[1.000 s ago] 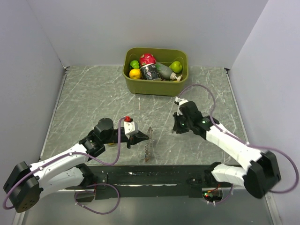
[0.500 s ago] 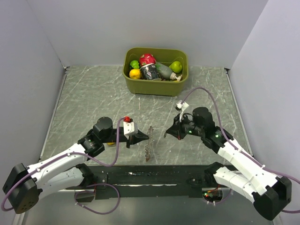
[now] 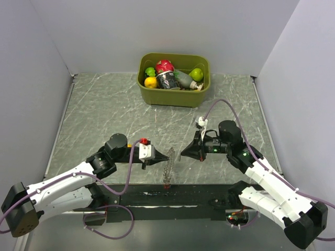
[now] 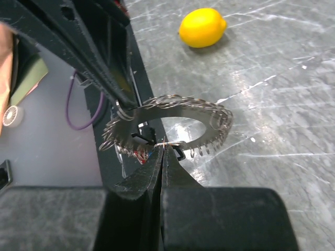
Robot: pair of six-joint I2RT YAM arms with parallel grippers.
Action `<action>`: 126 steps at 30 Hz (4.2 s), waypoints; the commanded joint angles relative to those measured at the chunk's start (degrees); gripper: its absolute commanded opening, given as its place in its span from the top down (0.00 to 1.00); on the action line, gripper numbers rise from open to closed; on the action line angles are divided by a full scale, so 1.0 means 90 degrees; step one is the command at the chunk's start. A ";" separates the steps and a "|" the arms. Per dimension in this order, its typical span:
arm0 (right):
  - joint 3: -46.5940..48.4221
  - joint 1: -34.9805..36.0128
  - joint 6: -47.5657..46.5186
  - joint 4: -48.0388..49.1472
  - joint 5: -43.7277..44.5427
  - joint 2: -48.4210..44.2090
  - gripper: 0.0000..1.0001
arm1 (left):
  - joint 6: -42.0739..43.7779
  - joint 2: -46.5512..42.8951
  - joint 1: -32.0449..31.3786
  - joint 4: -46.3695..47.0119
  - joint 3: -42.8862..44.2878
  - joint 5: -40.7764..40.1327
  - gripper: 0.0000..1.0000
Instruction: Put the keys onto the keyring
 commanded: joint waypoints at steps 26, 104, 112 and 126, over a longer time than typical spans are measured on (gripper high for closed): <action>0.0600 0.1163 0.0101 0.0654 0.0406 0.0700 1.00 | -0.0136 0.0253 -0.0319 0.0486 0.0561 -0.1004 0.99; 0.0425 0.1173 -0.0221 0.0449 0.1247 0.0602 1.00 | -0.0273 -0.0205 -0.0416 0.1051 0.0239 -0.0496 0.99; 0.0435 0.1173 -0.0231 0.0351 0.1568 0.0271 0.75 | -0.0380 -0.0313 -0.0416 0.1373 0.0073 -0.0399 0.99; 0.0307 0.1153 -0.0963 0.0975 0.0350 -0.1155 0.17 | -0.0468 -0.0420 -0.0416 0.1695 0.0024 0.0147 0.99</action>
